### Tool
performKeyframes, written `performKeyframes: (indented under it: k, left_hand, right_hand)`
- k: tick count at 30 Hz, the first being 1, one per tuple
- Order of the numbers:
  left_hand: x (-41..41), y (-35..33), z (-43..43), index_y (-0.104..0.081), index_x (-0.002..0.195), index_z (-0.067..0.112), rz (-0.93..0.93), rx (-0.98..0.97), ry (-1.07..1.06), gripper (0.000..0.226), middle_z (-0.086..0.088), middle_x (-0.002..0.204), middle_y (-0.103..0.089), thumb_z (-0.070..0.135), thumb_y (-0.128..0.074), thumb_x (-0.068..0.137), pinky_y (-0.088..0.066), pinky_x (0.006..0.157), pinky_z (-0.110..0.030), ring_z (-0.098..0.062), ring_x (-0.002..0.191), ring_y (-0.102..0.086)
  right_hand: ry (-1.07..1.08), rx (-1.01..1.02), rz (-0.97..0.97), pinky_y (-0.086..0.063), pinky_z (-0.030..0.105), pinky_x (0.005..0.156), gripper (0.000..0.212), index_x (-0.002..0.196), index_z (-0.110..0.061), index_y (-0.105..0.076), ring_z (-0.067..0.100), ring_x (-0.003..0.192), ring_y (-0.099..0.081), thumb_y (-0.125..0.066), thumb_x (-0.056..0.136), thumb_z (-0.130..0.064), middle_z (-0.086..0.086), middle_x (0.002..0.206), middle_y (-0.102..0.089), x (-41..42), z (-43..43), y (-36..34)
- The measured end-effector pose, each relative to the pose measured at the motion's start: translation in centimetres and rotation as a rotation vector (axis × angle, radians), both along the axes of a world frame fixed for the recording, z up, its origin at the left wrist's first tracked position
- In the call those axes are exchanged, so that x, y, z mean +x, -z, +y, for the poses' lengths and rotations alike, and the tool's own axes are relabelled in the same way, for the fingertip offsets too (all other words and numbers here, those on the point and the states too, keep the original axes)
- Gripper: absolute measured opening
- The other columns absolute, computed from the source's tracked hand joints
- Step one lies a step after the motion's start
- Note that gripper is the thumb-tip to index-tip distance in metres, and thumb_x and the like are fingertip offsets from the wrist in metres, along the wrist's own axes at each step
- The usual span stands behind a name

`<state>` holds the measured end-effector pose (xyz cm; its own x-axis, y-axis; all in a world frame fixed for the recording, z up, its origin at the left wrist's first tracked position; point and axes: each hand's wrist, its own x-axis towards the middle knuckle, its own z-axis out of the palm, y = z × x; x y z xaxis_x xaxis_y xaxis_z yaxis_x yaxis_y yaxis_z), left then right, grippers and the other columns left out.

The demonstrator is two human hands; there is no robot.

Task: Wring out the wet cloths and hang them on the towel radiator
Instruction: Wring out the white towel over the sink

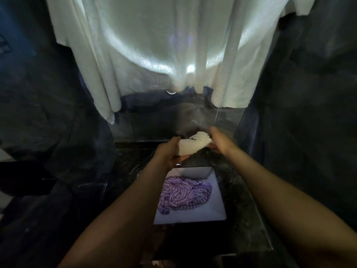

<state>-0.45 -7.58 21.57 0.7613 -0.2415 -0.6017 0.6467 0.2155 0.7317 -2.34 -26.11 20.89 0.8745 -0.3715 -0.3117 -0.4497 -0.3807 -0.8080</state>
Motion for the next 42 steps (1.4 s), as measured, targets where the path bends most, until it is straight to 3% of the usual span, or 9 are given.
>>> performKeyframes:
  k: [3, 8, 13, 16, 22, 25, 31, 38, 42]
  left_hand:
    - [0.7, 0.5, 0.4, -0.063, 0.104, 0.006, -0.080, 0.171, -0.022, 0.022, -0.019, 0.105, -0.061, 0.023, -0.068, 0.091, -0.061, 0.073, -0.051, -0.033, 0.091, -0.063]
    - [0.9, 0.3, -0.9, -0.059, 0.089, 0.011, -0.107, 0.168, 0.018, 0.012, -0.012, 0.091, -0.057, 0.021, -0.065, 0.093, -0.057, 0.080, -0.051, -0.028, 0.081, -0.059]
    - [1.4, 1.2, -2.6, -0.059, 0.125, 0.016, -0.002, 0.211, 0.196, 0.075, -0.019, 0.119, -0.063, 0.064, -0.077, 0.071, -0.059, 0.081, -0.053, -0.040, 0.104, -0.065]
    - [1.0, 2.0, -3.3, -0.064, 0.122, 0.014, -0.024, 0.172, 0.239, 0.054, -0.020, 0.121, -0.066, 0.048, -0.075, 0.082, -0.059, 0.083, -0.047, -0.036, 0.106, -0.066]
    - [-1.7, 1.4, -5.2, -0.053, 0.124, 0.007, -0.333, -0.182, 0.175, 0.035, -0.017, 0.120, -0.065, 0.006, -0.066, 0.092, -0.061, 0.084, -0.047, -0.033, 0.107, -0.068]
    - [-1.9, 1.5, -5.6, -0.059, 0.115, 0.012, -0.190, -0.234, 0.217, 0.020, -0.020, 0.124, -0.064, 0.024, -0.055, 0.099, -0.051, 0.097, -0.055, -0.037, 0.113, -0.063]
    - [-2.5, 0.9, -6.8, -0.065, 0.121, 0.011, -0.105, 0.084, 0.367, 0.043, -0.015, 0.110, -0.073, 0.039, -0.071, 0.089, -0.061, 0.070, -0.035, -0.028, 0.102, -0.070]
    - [-2.6, 1.5, -6.7, -0.057, 0.121, 0.029, -0.644, 0.404, 0.606, 0.044, 0.002, 0.120, -0.063, 0.030, -0.079, 0.083, -0.058, 0.087, -0.030, -0.013, 0.105, -0.064]
    - [-2.6, 0.1, -7.3, -0.053, 0.132, 0.033, -0.802, 0.464, 0.764, 0.045, 0.005, 0.120, -0.062, 0.036, -0.070, 0.090, -0.050, 0.077, -0.020, -0.004, 0.102, -0.060]
  right_hand:
    - [-0.063, -0.240, 0.212, -0.040, 0.038, 0.108, 0.063, 0.136, -0.018, -0.060, 0.028, 0.124, -0.055, -0.031, 0.098, -0.060, 0.011, 0.141, -0.057, -0.7, -2.0, 2.1]
    - [-0.169, 0.337, 0.148, -0.055, 0.039, 0.085, 0.043, 0.113, -0.030, -0.061, 0.026, 0.099, -0.069, -0.046, 0.094, -0.066, 0.011, 0.104, -0.072, -1.8, -1.0, 1.0]
    - [-0.197, -0.008, -0.076, -0.052, 0.026, 0.059, 0.048, 0.104, -0.022, -0.063, 0.013, 0.070, -0.065, -0.055, 0.089, -0.068, 0.000, 0.081, -0.068, -2.5, -1.0, -0.5]
    - [-0.239, -0.039, -0.140, -0.044, 0.022, 0.053, 0.038, 0.096, -0.020, -0.066, 0.012, 0.064, -0.062, -0.062, 0.090, -0.057, -0.002, 0.076, -0.066, -3.2, -2.0, -0.5]
    - [0.301, 1.082, -0.008, -0.032, 0.012, 0.030, 0.030, 0.084, -0.015, -0.065, 0.007, 0.034, -0.043, -0.053, 0.096, -0.039, 0.000, 0.059, -0.055, -2.8, -4.7, 0.4]
    - [0.250, 0.971, -0.075, -0.044, 0.016, 0.038, 0.035, 0.078, -0.016, -0.073, 0.011, 0.045, -0.061, -0.056, 0.097, -0.040, 0.002, 0.065, -0.068, -3.3, -5.4, 0.1]
    - [0.186, 0.806, -0.061, -0.060, 0.039, 0.085, 0.042, 0.111, -0.018, -0.069, 0.024, 0.092, -0.074, -0.060, 0.092, -0.054, 0.010, 0.103, -0.077, -3.7, -6.3, 0.9]
    - [0.258, 0.654, -0.042, -0.037, 0.015, 0.033, 0.046, 0.079, -0.014, -0.062, 0.008, 0.031, -0.052, -0.051, 0.098, -0.055, -0.002, 0.044, -0.058, -6.1, -6.8, -0.7]
    - [0.149, 0.389, -0.153, -0.054, 0.024, 0.050, 0.059, 0.107, -0.020, -0.071, 0.007, 0.062, -0.069, -0.054, 0.086, -0.073, -0.003, 0.080, -0.074, -7.4, -6.9, -2.5]
